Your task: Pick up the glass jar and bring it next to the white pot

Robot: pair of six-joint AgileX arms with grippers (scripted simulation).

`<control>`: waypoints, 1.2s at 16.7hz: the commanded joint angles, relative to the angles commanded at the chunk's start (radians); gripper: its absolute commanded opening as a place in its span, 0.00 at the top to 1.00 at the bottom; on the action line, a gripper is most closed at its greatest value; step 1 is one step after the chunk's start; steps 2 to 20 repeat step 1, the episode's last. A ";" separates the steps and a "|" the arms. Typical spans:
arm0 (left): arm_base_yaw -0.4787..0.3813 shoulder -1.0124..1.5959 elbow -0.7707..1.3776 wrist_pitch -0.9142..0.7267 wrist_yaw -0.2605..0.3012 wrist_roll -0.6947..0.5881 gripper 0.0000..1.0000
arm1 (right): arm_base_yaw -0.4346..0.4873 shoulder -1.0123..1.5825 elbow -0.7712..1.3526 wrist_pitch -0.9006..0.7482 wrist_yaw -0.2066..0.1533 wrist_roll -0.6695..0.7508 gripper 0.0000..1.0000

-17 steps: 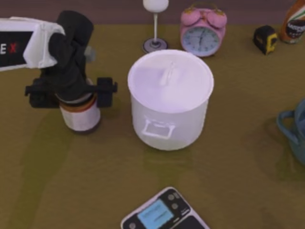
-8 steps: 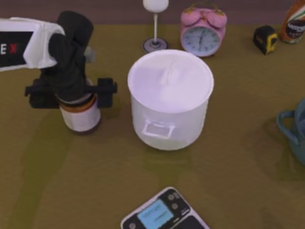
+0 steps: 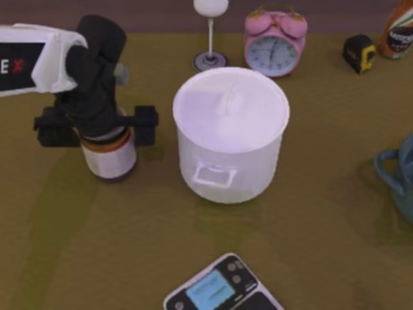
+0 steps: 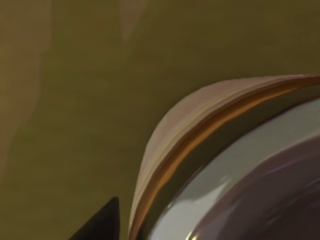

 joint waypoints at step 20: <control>0.000 0.000 0.000 0.000 0.000 0.000 0.00 | 0.000 0.000 0.000 0.000 0.000 0.000 0.00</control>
